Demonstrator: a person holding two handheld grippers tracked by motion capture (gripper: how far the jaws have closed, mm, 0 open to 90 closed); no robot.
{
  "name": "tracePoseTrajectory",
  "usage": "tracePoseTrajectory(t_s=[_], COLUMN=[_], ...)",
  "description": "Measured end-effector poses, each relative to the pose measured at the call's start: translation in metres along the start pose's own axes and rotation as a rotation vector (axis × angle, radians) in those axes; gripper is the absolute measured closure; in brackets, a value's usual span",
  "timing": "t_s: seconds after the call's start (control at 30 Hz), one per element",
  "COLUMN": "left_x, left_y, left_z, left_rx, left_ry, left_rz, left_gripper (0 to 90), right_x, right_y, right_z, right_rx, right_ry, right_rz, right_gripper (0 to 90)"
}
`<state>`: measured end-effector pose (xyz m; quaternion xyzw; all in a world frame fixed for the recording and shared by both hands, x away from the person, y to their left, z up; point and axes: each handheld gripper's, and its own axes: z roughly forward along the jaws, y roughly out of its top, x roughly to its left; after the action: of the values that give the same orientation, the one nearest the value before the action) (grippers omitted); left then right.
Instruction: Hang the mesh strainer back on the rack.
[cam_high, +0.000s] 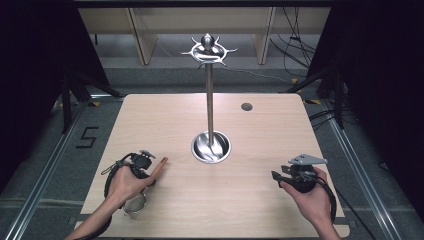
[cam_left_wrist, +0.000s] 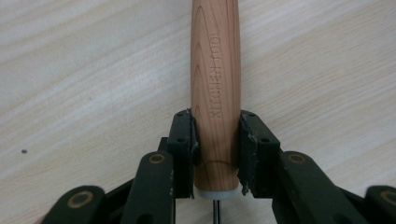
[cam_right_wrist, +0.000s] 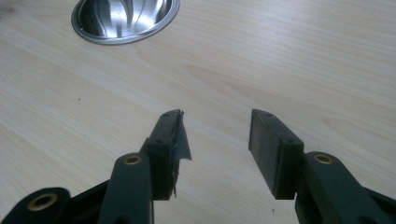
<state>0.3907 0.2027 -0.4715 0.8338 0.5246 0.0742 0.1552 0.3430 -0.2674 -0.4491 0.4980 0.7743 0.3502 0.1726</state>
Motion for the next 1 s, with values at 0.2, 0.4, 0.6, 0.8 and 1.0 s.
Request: tracePoseTrajectory(t_s=[0.2, 0.4, 0.6, 0.8, 1.0], left_x=[-0.001, 0.001, -0.002, -0.005, -0.006], left_y=[-0.003, -0.004, -0.004, -0.003, -0.003], left_z=[-0.011, -0.022, -0.028, -0.034, -0.037], left_rx=[-0.107, -0.222, -0.306, -0.383, -0.425], left_ry=[-0.039, -0.066, -0.082, -0.113, -0.127], left_rz=[-0.006, -0.033, -0.025, -0.003, 0.015], left_gripper=[67.7, 67.7, 67.7, 67.7, 67.7], right_x=[-0.004, -0.004, -0.004, -0.004, -0.004], right_y=[0.0, 0.0, 0.001, 0.001, 0.001], right_z=[0.0, 0.001, -0.001, -0.001, -0.001], right_rx=[-0.015, -0.012, -0.006, -0.007, -0.01], right_ry=[-0.008, -0.01, -0.02, -0.02, -0.021], right_rz=[-0.053, -0.056, -0.061, -0.061, -0.06], right_gripper=[54.6, 54.6, 54.6, 54.6, 54.7])
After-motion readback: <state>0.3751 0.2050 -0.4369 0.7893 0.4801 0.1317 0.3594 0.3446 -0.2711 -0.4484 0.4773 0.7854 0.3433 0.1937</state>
